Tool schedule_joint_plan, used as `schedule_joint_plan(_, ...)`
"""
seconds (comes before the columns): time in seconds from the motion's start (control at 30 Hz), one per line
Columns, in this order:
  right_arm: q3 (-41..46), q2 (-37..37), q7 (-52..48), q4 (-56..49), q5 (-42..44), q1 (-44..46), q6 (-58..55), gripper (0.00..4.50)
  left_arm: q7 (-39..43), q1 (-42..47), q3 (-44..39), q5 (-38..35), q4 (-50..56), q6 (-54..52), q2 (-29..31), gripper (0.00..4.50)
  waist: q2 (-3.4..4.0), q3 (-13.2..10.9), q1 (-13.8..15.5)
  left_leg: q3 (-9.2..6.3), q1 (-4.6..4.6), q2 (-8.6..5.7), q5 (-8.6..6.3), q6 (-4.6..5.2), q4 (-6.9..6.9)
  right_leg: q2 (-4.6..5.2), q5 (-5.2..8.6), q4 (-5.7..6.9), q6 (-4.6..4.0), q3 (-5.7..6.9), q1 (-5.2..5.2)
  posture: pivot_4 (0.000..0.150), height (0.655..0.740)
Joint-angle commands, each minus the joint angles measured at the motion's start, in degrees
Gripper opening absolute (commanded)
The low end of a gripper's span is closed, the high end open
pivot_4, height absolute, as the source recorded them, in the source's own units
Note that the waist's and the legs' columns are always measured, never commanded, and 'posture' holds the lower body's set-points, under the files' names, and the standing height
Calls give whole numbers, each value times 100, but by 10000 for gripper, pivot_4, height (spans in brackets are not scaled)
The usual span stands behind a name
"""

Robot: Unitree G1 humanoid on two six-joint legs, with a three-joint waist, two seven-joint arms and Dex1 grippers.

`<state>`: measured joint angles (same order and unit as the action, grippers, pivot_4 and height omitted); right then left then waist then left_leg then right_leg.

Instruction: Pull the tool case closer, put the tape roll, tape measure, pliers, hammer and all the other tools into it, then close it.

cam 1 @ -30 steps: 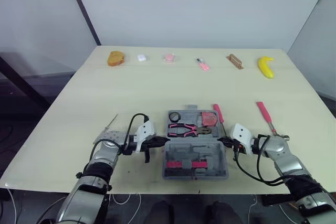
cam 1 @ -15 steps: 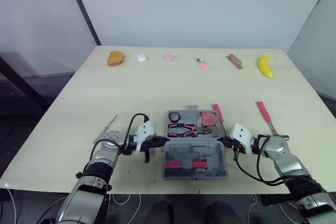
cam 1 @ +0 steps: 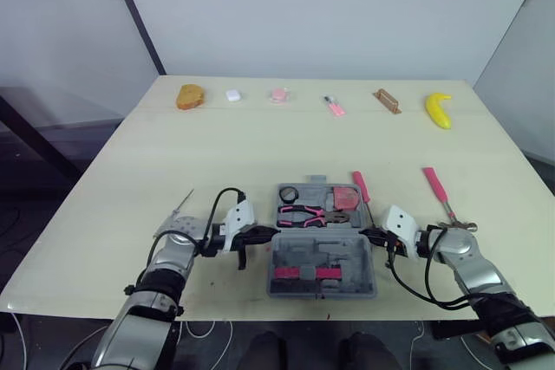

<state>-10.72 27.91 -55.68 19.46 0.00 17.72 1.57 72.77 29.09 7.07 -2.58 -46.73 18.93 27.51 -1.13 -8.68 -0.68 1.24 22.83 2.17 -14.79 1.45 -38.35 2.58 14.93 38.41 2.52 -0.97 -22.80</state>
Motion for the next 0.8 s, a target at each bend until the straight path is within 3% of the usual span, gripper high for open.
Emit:
schedule_joint_plan(0.03,143,33,0,-195,192,3,86,0,113,-79,57,-29,34,58,5,1192,0,0,0,0,0,0,0,0,0,0,0,0,0,0,0,1500,7400)
schedule_joint_plan(0.53,235,189,53,-159,353,-46,162,0,117,-112,-21,-119,67,56,124,1192,0,-1,-1,0,0,0,0,0,0,0,0,0,0,0,0,1500,7400)
schedule_joint_plan(0.8,611,423,61,-579,748,-377,138,0,253,-419,-390,-651,429,-181,345,1192,1,-2,-9,-4,0,3,0,0,2,0,0,0,0,-1,-1,1500,7400)
